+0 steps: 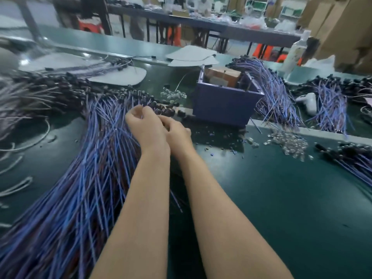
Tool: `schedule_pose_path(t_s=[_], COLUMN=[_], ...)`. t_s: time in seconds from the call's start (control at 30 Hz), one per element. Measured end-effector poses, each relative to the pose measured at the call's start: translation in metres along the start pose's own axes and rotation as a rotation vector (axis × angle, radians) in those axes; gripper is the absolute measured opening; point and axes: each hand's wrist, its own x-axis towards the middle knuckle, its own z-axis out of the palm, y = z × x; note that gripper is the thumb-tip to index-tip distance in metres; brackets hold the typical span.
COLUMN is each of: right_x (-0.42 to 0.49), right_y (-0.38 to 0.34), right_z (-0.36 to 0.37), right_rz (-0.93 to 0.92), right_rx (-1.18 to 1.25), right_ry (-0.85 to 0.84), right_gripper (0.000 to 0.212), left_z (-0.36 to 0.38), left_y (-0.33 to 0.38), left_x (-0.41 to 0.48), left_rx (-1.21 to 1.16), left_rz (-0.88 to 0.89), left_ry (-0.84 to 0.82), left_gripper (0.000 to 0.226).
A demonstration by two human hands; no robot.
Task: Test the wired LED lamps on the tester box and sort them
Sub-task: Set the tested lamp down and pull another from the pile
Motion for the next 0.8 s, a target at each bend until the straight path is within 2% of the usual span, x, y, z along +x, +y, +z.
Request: schedule_pose_path(t_s=[0.13, 0.23, 0.3, 0.53, 0.6, 0.7, 0.8], right_x=[0.011, 0.012, 0.009, 0.009, 0.007, 0.005, 0.013], right_y=[-0.004, -0.004, -0.003, -0.014, -0.013, -0.013, -0.009], right_z=[0.008, 0.012, 0.012, 0.009, 0.004, 0.001, 0.005], right_rz=[0.082, 0.06, 0.073, 0.157, 0.186, 0.35, 0.403], right_rx=[-0.187, -0.159, -0.089, 0.272, 0.44, 0.778, 0.987], right_ry=[-0.018, -0.008, -0.011, -0.005, 0.016, -0.003, -0.048], right_gripper=[0.038, 0.033, 0.03, 0.035, 0.031, 0.017, 0.03], left_z=[-0.003, -0.002, -0.001, 0.003, 0.003, 0.003, 0.001], left_y=[0.0, -0.001, 0.0, 0.005, 0.008, 0.007, 0.003], left_x=[0.012, 0.013, 0.012, 0.011, 0.011, 0.011, 0.013], left_rx=[-0.091, -0.098, -0.122, -0.2, -0.206, -0.209, -0.225], left_rz=[-0.046, -0.057, -0.059, -0.065, -0.052, -0.06, -0.104], left_ry=[0.034, 0.048, 0.052, 0.061, 0.061, 0.062, 0.051], left_gripper=[0.018, 0.025, 0.018, 0.012, 0.012, 0.012, 0.012])
